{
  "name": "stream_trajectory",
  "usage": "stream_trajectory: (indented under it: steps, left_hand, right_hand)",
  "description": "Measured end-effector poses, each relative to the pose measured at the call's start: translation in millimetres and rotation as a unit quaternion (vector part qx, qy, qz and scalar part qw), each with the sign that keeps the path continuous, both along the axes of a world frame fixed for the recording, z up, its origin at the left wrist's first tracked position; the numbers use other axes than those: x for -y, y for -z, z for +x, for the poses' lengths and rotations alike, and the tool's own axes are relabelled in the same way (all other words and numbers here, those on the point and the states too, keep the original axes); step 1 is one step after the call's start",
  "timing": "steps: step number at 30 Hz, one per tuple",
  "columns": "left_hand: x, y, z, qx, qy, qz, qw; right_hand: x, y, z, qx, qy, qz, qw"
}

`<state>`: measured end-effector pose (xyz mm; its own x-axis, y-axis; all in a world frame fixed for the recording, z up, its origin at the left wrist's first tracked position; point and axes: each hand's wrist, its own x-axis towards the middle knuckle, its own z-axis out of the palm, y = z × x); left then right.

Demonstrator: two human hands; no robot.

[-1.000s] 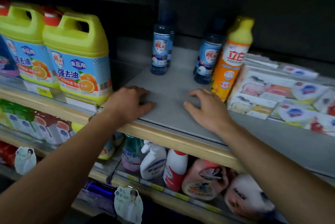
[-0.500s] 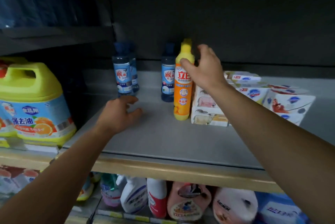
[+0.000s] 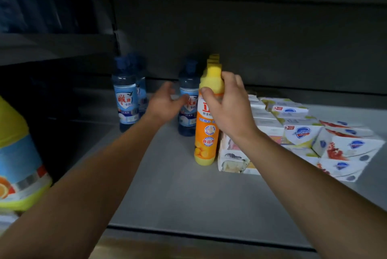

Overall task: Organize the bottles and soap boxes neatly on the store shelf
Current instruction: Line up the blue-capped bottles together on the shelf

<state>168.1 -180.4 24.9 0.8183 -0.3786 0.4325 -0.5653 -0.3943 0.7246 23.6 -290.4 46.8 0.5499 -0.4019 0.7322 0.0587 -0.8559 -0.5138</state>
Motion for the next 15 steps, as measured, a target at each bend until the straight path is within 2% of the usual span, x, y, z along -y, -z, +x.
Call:
stream_trajectory:
  steps: [3,8,15]
  left_hand:
    - [25,9,11,-0.041,0.027,-0.015,0.999]
    - [42,31,15,-0.051,0.032,-0.036,0.998]
    - [8,33,-7,-0.052,0.076,-0.044,0.995]
  right_hand:
    - [1,1,1,0.005,-0.001,0.001,1.0]
    - [1,2,2,0.006,0.001,-0.001,1.0]
    - [3,-2,-2,0.001,0.004,0.003,1.0]
